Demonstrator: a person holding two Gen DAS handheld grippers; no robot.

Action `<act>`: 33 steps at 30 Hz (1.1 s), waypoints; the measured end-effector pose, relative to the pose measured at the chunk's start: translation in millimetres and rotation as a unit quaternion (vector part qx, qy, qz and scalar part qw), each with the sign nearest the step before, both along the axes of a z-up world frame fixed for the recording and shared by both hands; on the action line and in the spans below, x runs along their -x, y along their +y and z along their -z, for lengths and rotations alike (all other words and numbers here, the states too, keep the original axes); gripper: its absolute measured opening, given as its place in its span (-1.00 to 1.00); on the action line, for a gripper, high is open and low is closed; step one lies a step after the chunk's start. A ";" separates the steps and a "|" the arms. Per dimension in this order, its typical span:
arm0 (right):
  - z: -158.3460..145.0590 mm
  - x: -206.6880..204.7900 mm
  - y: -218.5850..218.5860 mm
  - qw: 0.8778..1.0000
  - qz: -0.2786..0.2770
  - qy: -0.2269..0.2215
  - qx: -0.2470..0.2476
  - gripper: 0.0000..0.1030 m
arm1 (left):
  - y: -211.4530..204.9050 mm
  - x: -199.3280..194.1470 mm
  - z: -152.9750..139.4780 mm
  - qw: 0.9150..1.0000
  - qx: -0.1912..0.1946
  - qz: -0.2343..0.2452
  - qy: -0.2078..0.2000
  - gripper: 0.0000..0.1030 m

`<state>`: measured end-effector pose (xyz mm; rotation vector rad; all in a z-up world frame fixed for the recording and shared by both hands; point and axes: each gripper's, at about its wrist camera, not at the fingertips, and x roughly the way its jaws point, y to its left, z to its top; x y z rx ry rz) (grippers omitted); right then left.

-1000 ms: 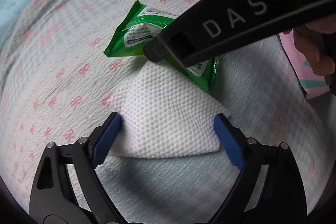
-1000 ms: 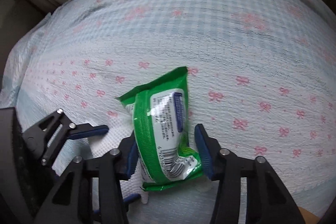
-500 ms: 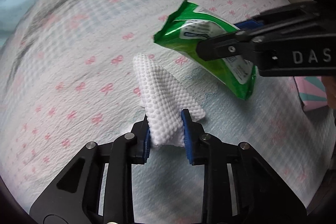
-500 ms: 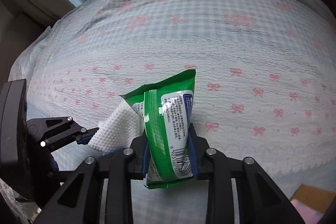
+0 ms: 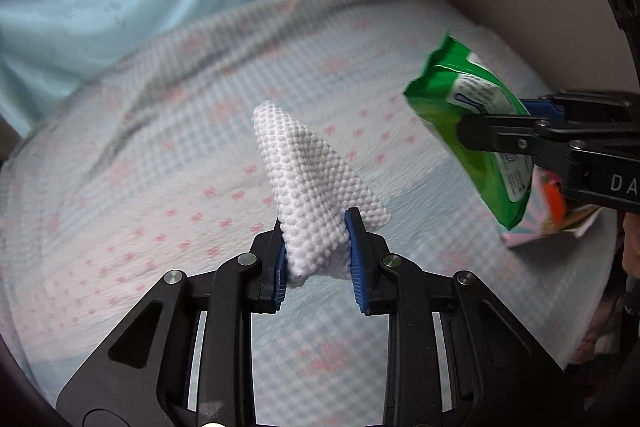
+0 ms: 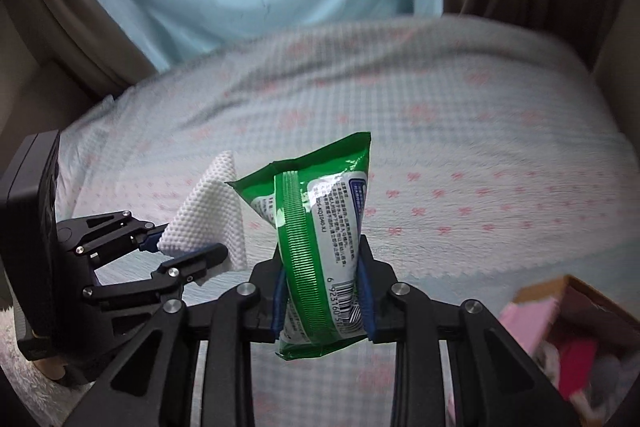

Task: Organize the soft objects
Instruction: 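Grasp the white cloth with the left tool while the right tool grasps the green wipes pack, then carry the white cloth and green wipes pack over the box with both tools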

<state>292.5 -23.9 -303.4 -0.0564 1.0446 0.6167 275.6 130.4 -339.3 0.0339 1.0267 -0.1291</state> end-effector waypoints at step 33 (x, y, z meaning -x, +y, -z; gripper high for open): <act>-128.4 116.9 -289.3 0.963 0.270 -0.014 -0.002 -0.48 | -263.9 45.1 -134.6 0.990 0.072 0.119 -0.039 -0.56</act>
